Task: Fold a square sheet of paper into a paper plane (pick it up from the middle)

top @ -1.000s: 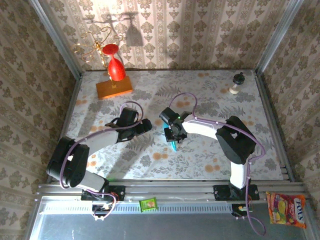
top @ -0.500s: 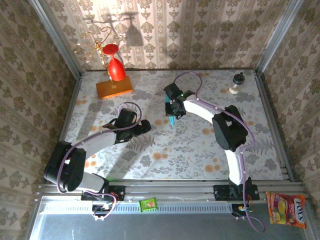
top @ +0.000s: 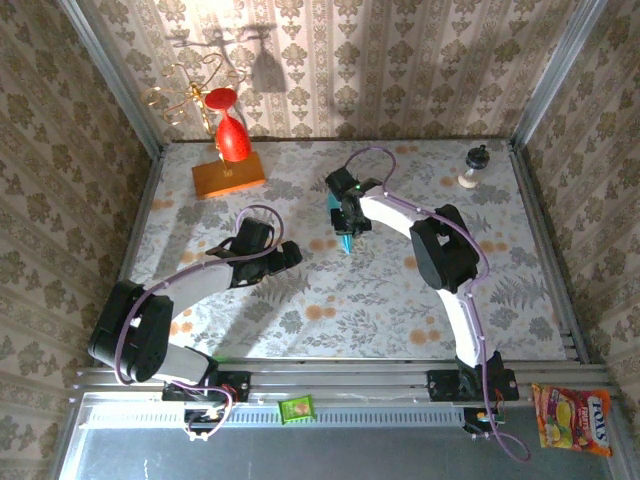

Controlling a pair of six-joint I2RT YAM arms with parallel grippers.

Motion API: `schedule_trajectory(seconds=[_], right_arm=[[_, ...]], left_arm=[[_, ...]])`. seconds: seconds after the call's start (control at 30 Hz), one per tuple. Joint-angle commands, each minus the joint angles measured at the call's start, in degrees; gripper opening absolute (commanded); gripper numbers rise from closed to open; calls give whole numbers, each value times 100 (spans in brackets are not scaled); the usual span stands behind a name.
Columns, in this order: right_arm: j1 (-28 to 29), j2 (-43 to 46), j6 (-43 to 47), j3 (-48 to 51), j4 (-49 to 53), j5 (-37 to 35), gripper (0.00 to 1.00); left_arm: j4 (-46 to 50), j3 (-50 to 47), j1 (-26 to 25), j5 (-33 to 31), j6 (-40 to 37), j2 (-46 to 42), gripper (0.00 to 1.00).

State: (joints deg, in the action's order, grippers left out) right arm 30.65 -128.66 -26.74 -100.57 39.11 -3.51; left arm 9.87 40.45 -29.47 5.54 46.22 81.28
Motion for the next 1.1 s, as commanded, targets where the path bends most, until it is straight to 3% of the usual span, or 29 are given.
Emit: schedule_trajectory(seconds=[0.0,0.73,1.07], right_arm=[[37,-124,31,-116,264,-219,27],[195,-586,-81,-24,304,-1268,50],[100,-621,-414,-1,193,-935,52]], left_arm=[[41,15,29,26,-113,97,100],[38,138,-10,67,-139,274,100],[125,207,-6,52,-172,256,100]])
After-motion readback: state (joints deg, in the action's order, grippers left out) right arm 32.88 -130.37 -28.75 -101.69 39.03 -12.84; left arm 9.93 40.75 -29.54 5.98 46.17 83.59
